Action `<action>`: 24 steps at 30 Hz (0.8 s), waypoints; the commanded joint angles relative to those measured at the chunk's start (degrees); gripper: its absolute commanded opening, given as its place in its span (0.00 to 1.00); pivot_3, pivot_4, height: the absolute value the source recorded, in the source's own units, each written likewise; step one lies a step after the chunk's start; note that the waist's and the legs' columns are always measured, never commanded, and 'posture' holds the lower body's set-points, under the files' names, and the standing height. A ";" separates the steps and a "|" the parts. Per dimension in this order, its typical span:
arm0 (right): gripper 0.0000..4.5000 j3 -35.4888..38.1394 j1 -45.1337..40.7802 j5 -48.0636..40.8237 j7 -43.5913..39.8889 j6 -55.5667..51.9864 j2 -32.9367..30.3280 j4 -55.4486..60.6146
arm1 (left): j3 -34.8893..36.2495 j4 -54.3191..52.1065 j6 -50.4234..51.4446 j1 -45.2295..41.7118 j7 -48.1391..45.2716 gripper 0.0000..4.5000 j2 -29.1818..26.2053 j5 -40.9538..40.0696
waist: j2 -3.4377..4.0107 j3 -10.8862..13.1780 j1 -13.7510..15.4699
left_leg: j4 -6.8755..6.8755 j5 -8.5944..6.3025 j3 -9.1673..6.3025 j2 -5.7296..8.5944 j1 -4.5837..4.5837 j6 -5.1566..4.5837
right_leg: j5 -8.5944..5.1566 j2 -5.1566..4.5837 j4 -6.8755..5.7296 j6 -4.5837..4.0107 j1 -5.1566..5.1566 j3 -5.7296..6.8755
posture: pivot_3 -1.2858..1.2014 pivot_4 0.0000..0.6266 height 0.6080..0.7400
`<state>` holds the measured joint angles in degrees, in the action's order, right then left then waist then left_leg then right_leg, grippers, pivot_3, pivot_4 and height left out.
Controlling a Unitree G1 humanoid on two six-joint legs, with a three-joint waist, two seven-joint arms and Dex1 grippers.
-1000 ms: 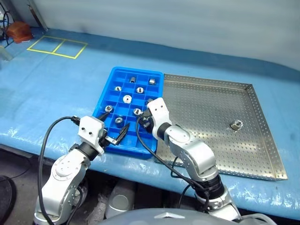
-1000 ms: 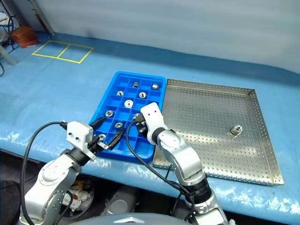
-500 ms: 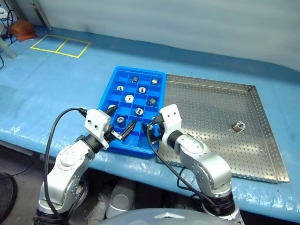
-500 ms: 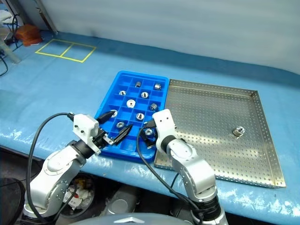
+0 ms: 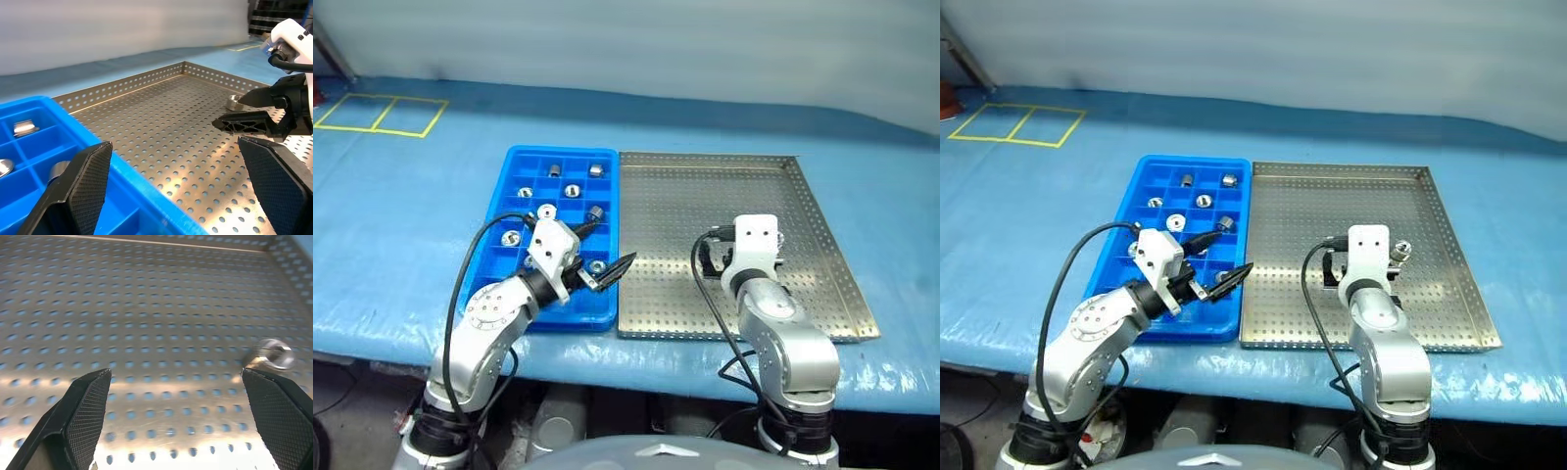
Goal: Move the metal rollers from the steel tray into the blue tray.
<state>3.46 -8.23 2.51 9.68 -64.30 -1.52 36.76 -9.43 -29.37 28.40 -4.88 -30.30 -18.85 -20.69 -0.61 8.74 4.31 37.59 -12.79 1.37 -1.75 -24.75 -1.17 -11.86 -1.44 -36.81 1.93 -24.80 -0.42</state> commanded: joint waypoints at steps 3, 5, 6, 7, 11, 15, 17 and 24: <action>1.00 4.05 -4.66 3.78 6.32 5.37 3.19 -3.82 | -2.53 1.30 -1.96 -2.29 -3.17 1.00 1.31 -1.11 | 0.00 0.00 -1.98 | 0.00 0.00 -0.02 0.00 0.16 -0.01 | 0.00 0.02 0.00 0.00 0.13 -0.03 | 0.55 0.24 1.00; 1.00 4.69 -6.76 4.39 8.17 8.50 4.58 -7.29 | -4.14 2.25 -2.65 -3.29 -4.51 1.00 1.60 -0.68 | 0.01 0.00 -2.66 | 0.01 0.01 -0.03 0.00 0.19 -0.01 | 0.00 0.04 -0.02 0.00 0.15 -0.07 | 0.55 0.24 1.00; 1.00 5.39 -8.34 4.07 8.77 10.45 5.42 -10.09 | -5.47 2.91 -3.17 -4.07 -5.24 1.00 1.88 -0.20 | 0.00 0.00 -2.98 | 0.02 0.01 -0.02 0.00 0.20 -0.02 | 0.01 0.05 -0.04 0.01 0.14 -0.11 | 0.55 0.24 1.00; 1.00 5.79 -9.48 3.89 9.16 12.03 5.94 -12.29 | -6.41 3.44 -3.56 -4.59 -5.66 1.00 2.20 0.16 | 0.01 0.00 -3.14 | 0.03 0.02 -0.01 0.00 0.21 -0.03 | 0.02 0.06 -0.04 0.03 0.15 -0.13 | 0.54 0.24 1.00; 1.00 7.41 -13.50 4.17 11.40 18.46 6.32 -21.67 | -8.74 4.70 -4.23 -5.84 -7.21 1.00 3.72 -0.29 | 0.01 0.00 -3.67 | 0.04 0.04 0.02 0.04 0.20 -0.07 | 0.10 0.06 -0.03 0.14 0.15 -0.28 | 0.54 0.24 1.00; 1.00 8.47 -15.19 5.75 14.38 21.95 4.97 -28.82 | -9.66 4.79 -4.32 -5.92 -7.67 1.00 4.27 -0.19 | 0.01 0.00 -3.67 | 0.03 0.02 0.09 0.08 0.19 -0.10 | 0.13 0.04 -0.02 0.17 0.15 -0.33 | 0.54 0.24 1.00; 1.00 9.40 -15.88 5.18 14.80 23.36 4.79 -31.19 | -9.80 4.62 -4.02 -5.62 -7.84 1.00 4.29 -0.28 | 0.02 0.00 -3.69 | 0.02 0.02 0.08 0.08 0.19 -0.10 | 0.13 0.05 -0.03 0.16 0.14 -0.33 | 0.54 0.24 1.00; 1.00 12.25 -21.15 3.90 16.56 28.02 3.31 -40.15 | -10.30 4.18 -3.89 -4.95 -8.03 1.00 4.24 -0.34 | 0.04 0.02 -4.40 | 0.08 0.06 0.06 0.07 0.25 -0.16 | 0.16 0.05 -0.05 0.21 0.17 -0.40 | 0.55 0.24 1.00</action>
<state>14.95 -27.70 7.05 25.46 -38.46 2.32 -2.73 -19.43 -24.07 25.41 -9.72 -37.89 -14.94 -20.48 -0.57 8.76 -0.09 37.68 -12.72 1.43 -1.68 -24.50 -1.34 -11.71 -1.39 -36.88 2.14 -24.63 -0.82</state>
